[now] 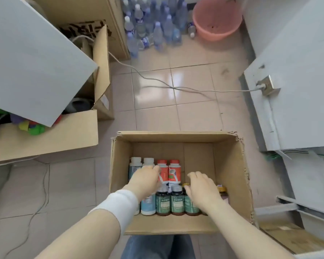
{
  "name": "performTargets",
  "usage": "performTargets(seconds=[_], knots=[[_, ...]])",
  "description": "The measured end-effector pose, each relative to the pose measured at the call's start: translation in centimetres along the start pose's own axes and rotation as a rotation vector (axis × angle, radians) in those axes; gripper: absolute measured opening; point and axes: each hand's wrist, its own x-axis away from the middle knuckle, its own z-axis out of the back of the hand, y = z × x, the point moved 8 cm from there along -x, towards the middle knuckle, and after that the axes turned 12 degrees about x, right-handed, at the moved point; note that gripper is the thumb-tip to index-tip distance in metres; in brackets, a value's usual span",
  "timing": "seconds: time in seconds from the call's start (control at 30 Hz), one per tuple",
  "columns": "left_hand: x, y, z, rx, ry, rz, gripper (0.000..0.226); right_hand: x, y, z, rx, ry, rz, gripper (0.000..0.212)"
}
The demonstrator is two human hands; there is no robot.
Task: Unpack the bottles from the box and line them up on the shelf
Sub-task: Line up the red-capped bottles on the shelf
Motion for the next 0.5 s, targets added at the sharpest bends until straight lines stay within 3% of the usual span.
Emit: performTargets(seconds=[0.2, 0.33, 0.5], knots=[[-9.4, -2.0, -2.4, -0.07, 0.03, -0.022, 0.046, -10.2, -0.1, -7.0, -0.309, -0.184, -0.132, 0.053], [-12.4, -3.2, -3.0, -0.073, -0.056, 0.023, 0.054, -12.4, 0.0, -9.9, -0.54, -0.284, -0.247, 0.065], [-13.4, -3.6, -2.7, 0.138, -0.169, 0.08, 0.049, -12.3, 0.3, -10.3, -0.727, -0.3, -0.271, 0.051]])
